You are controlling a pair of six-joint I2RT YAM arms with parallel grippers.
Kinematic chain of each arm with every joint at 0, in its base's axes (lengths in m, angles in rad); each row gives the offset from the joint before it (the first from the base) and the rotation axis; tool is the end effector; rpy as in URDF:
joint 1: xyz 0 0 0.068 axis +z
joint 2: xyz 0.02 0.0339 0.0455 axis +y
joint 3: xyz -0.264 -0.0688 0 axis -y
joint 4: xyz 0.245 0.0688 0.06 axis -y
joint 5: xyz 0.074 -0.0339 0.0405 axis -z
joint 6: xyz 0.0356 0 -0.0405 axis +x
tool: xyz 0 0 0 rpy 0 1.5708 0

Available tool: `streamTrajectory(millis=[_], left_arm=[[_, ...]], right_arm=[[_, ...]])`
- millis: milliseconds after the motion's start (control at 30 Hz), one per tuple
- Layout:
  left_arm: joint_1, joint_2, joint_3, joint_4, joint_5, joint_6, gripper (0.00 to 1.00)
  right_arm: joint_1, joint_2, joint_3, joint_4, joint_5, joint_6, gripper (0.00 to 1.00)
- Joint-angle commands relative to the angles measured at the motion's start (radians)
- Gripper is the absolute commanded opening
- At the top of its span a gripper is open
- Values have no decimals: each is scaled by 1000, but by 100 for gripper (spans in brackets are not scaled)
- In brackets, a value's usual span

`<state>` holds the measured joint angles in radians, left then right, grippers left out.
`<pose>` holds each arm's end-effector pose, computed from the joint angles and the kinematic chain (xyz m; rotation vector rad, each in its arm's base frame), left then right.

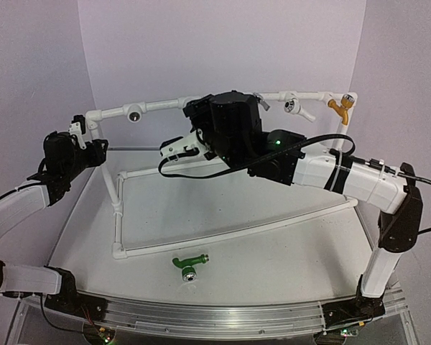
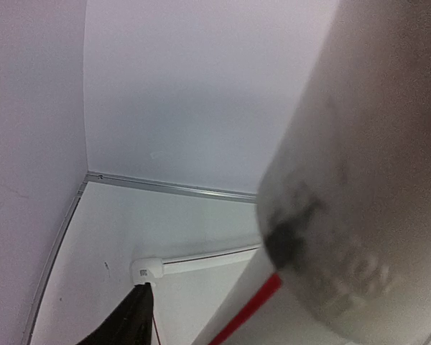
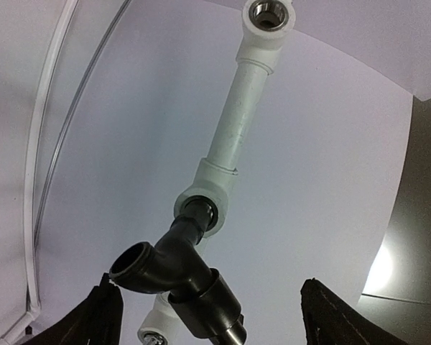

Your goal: Install the water faucets

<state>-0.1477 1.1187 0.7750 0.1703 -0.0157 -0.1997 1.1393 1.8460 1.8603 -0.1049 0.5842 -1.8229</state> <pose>0.2607 -0.0382 0.3060 -0.0570 1.7493 -0.2406 0.2015 0.3907 0.4217 -1.6348 0.6111 -0.9920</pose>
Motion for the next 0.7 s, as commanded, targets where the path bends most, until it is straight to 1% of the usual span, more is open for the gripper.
streamTrajectory(millis=[0,67,100,233,300,333,400,600,667], left_arm=[[7,-8,10,50,-24,30,45],[7,-24,2,50,-20,27,37],[7,-33,-2,49,-18,23,31],[7,-58,-22,48,-15,19,14],[7,-69,-31,45,-15,20,7],[7,-76,-36,43,-16,18,4],[7,-92,-44,37,-18,17,1],[7,-149,-57,-11,-27,-6,0],[7,-160,-56,-37,-23,-16,0]], right_arm=[[-4,18,12,99,90,-126,85],[-5,35,33,122,96,-131,83],[-6,45,52,126,101,-132,82],[-8,108,88,131,122,-127,76],[-11,129,96,142,121,-113,72],[-12,143,104,149,123,-107,68],[-13,166,122,163,137,-100,60],[-13,204,131,222,194,-48,33],[-13,220,138,236,220,9,20]])
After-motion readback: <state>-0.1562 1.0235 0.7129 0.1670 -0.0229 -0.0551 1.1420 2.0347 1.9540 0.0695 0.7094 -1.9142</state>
